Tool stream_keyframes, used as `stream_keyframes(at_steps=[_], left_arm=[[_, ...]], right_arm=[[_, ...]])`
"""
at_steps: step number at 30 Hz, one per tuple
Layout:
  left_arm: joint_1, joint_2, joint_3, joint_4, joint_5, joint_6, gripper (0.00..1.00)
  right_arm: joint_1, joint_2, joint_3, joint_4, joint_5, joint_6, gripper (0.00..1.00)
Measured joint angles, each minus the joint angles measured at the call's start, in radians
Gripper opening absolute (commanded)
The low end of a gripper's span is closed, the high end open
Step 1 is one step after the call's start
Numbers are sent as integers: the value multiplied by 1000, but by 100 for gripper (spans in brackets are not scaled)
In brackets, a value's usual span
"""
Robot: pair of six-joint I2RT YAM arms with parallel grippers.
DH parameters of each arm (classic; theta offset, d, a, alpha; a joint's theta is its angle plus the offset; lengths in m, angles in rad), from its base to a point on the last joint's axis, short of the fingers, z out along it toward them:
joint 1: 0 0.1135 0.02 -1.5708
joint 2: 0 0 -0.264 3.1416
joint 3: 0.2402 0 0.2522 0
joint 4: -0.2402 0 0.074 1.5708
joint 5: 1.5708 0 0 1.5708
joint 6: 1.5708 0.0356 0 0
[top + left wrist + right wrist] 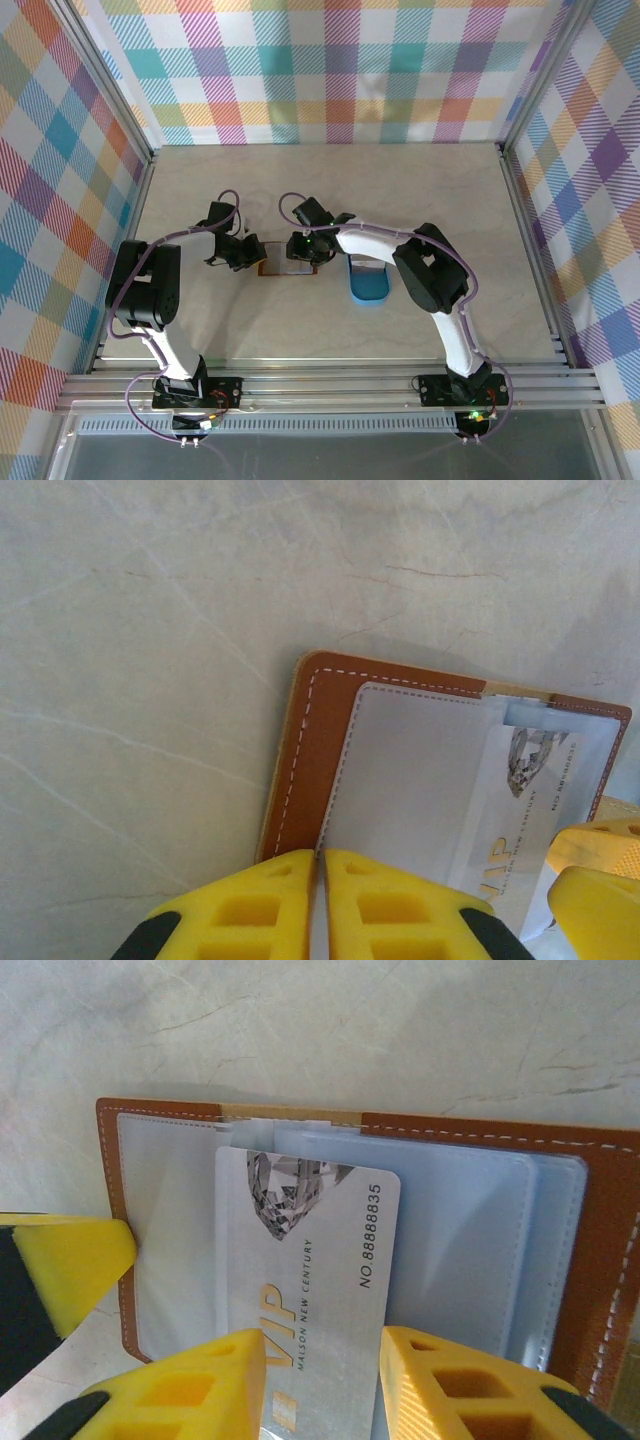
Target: Put the credit cards into the card holder
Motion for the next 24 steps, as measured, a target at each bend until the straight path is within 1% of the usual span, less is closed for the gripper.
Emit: stream_keyframes(at_steps=[24], left_arm=[[0, 0, 0, 2, 4, 0, 13]], right_arm=[[10, 29, 34, -8, -6, -14, 35]])
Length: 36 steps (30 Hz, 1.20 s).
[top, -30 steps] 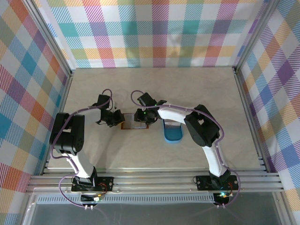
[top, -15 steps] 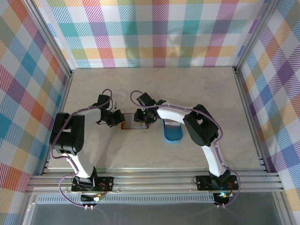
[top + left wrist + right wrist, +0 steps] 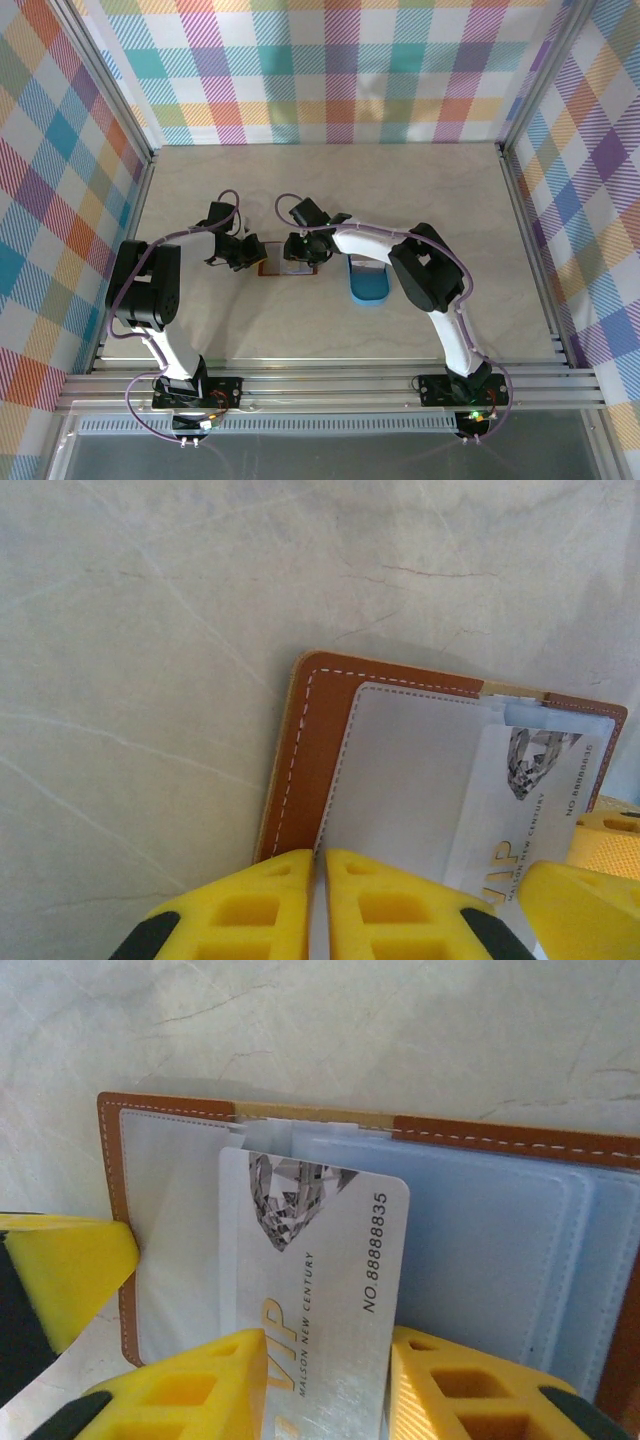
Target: Put the credit cards into the card holder
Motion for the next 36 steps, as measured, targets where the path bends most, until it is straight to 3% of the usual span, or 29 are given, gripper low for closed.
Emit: stream_keyframes(at_steps=[36], left_arm=[[0, 2, 0, 3, 4, 0, 13]], right_arm=[[13, 21, 58, -79, 42, -8, 37]])
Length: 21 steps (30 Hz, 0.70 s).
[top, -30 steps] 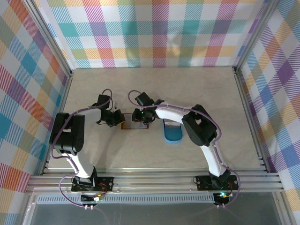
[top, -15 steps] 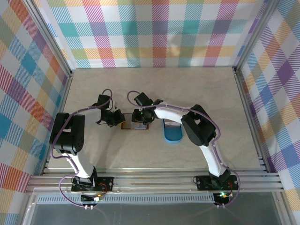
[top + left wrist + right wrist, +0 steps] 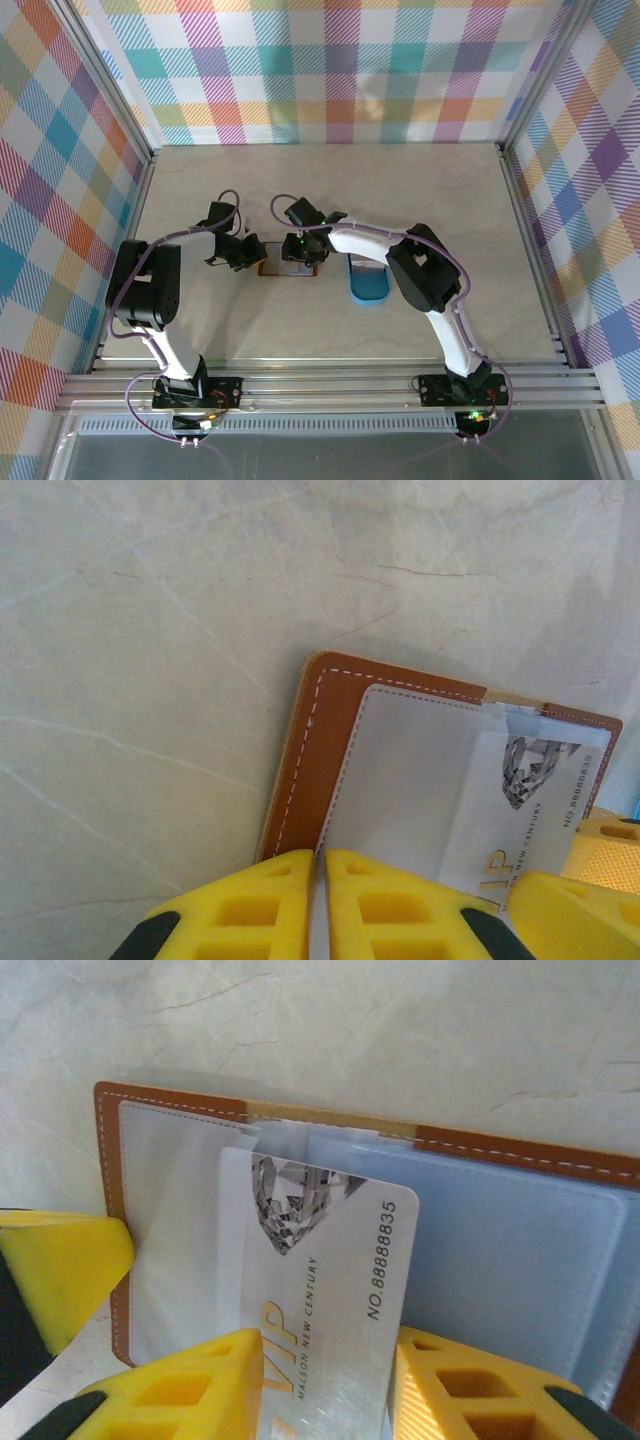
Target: Put the credit cards into the card holder
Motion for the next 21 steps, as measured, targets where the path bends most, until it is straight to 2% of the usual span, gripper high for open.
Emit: stream_keyframes(at_steps=[13, 21], left_arm=[[0, 0, 0, 0, 0, 0, 13], [0, 0, 0, 0, 0, 0, 13]], right_arm=[[0, 0, 16, -49, 25, -3, 34], [0, 6, 22, -52, 18, -7, 26]])
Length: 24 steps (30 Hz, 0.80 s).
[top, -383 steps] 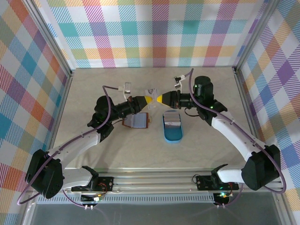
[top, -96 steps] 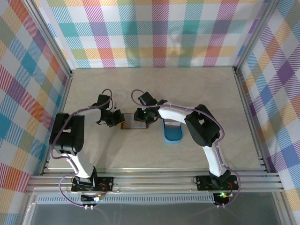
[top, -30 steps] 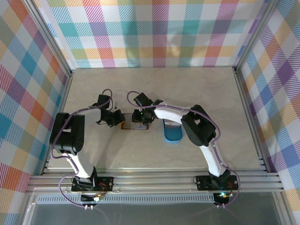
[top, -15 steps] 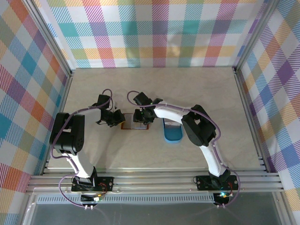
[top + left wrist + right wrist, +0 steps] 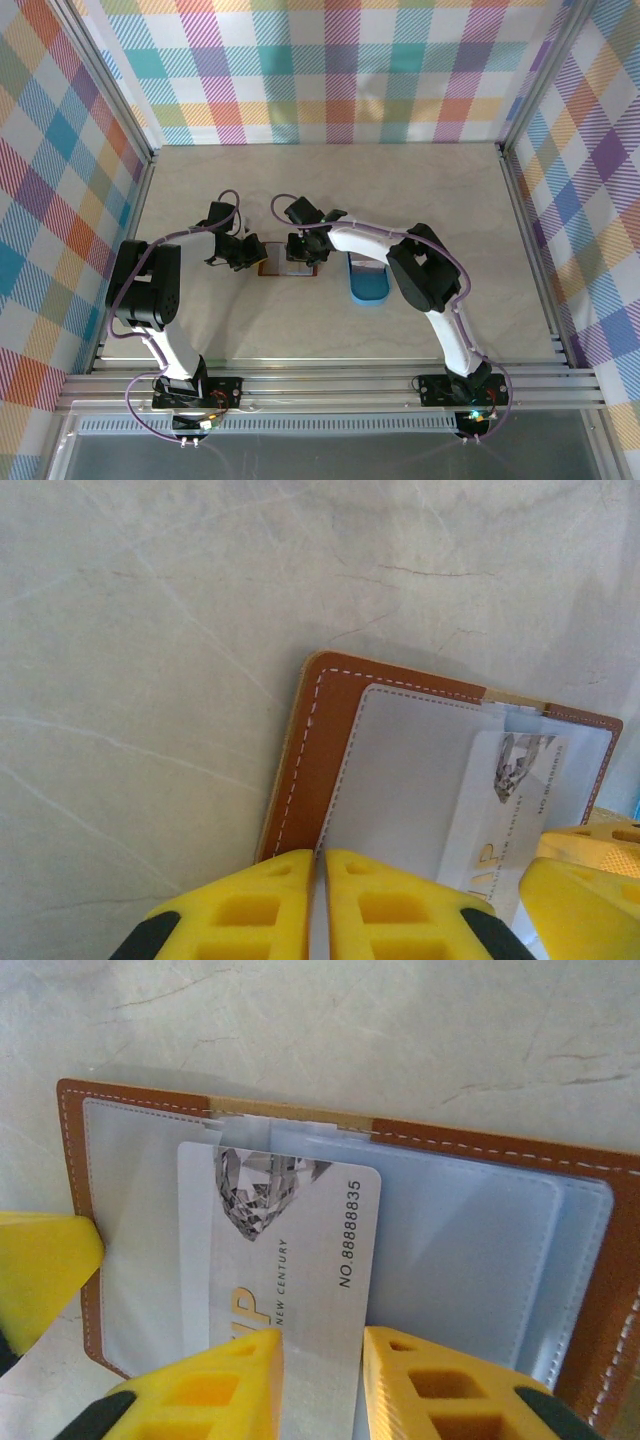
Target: Put the credit cards into the card holder
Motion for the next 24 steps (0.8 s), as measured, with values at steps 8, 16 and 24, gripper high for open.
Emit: stream_keyframes(at_steps=[8, 16, 24], left_arm=[[0, 0, 0, 0, 3, 0, 13], [0, 0, 0, 0, 4, 0, 13], [0, 0, 0, 2, 6, 0, 13]], right_arm=[[5, 7, 29, -9, -4, -11, 21], [14, 26, 45, -9, -17, -15, 20], [15, 39, 56, -8, -42, -14, 20]])
